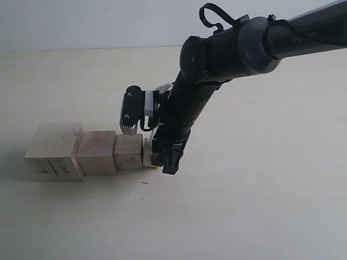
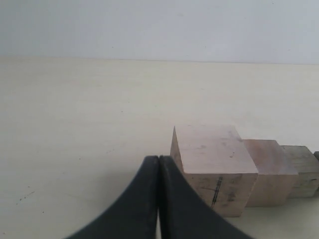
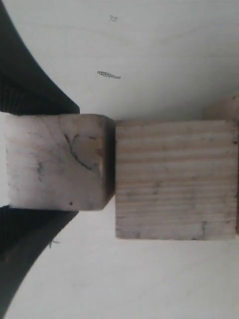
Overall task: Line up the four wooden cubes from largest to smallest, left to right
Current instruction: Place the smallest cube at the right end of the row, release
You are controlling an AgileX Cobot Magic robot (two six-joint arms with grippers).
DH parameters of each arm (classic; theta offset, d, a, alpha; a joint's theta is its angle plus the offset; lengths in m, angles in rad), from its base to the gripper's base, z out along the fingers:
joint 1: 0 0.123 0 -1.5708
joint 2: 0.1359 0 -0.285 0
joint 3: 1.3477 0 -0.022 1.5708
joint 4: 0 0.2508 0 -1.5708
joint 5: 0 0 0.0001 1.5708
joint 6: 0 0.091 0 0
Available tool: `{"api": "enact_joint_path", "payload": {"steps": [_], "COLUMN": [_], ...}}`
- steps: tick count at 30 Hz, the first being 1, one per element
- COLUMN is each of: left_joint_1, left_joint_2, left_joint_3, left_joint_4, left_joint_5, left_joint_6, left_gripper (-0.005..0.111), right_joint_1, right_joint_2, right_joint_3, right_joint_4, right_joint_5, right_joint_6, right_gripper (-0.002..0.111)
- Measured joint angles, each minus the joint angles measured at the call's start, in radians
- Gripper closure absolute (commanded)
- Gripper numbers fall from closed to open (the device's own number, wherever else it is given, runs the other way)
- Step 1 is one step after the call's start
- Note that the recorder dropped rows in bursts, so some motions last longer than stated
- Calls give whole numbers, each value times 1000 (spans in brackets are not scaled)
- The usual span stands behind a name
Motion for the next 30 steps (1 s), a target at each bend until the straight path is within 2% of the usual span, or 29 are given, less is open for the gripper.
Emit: {"api": "enact_joint_path", "payload": {"steps": [13,22,30], "left_joint_1": [0,0,0], "left_joint_2": [0,0,0], "left_joint_3": [0,0,0], "left_joint_4": [0,0,0], "left_joint_5": [0,0,0], "left_joint_6": [0,0,0], "left_gripper": [107,107,107], "right_joint_1": [4,4,4], "right_joint_2": [25,25,25], "right_joint_3": [0,0,0], "right_joint_4": [25,25,30], "right_joint_5": [-48,-53,-59], "right_joint_6": [-47,-52,-52], "right_gripper": [106,80,45]}}
